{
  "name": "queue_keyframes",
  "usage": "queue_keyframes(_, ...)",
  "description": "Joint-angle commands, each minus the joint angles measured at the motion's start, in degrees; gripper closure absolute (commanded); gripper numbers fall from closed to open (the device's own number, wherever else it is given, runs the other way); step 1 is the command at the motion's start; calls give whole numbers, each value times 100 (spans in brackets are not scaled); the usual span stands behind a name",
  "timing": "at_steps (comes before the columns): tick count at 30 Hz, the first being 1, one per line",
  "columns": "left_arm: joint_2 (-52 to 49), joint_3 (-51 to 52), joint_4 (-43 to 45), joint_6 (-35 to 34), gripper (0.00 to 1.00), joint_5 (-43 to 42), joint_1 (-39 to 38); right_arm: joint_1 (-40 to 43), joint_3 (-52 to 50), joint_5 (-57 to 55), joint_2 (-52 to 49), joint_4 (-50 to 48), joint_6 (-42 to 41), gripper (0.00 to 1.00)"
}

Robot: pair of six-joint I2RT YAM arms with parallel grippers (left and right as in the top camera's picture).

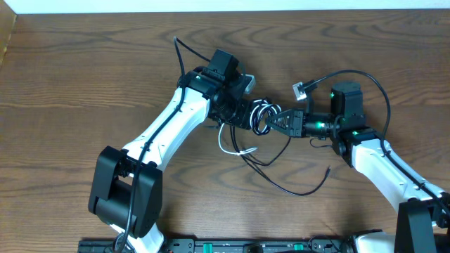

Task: Untangle cables

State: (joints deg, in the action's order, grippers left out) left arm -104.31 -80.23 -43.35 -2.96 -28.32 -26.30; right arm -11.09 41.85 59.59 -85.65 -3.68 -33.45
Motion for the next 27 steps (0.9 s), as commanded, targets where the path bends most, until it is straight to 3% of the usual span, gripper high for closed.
queue_keyframes(1,98,46,35,33,60,48,20,17,57,413,59,199,-76,99)
queue_keyframes(2,98,46,-4,35,80,50,20,17,57,363,59,243,-74,99)
queue_keyframes(3,98,46,-33,35,90,50,24,17,57,339,59,240,-72,99)
queue_keyframes(4,98,46,-61,35,93,52,24,17,57,302,59,240,-74,99)
queue_keyframes(9,116,44,-219,37,92,404,59,31,57,-341,59,625,-76,99)
queue_keyframes(16,518,44,-481,37,92,651,420,245,57,-2684,59,2439,223,99)
queue_keyframes(18,673,44,-525,37,93,651,455,254,57,-2824,59,2594,409,96)
queue_keyframes(19,767,44,-549,37,92,651,455,254,57,-2922,59,2671,444,89)
queue_keyframes(25,907,44,-684,20,92,629,455,254,57,-4118,59,3217,192,94)
queue_keyframes(27,907,44,-719,-9,92,466,448,254,57,-3873,59,3093,184,93)
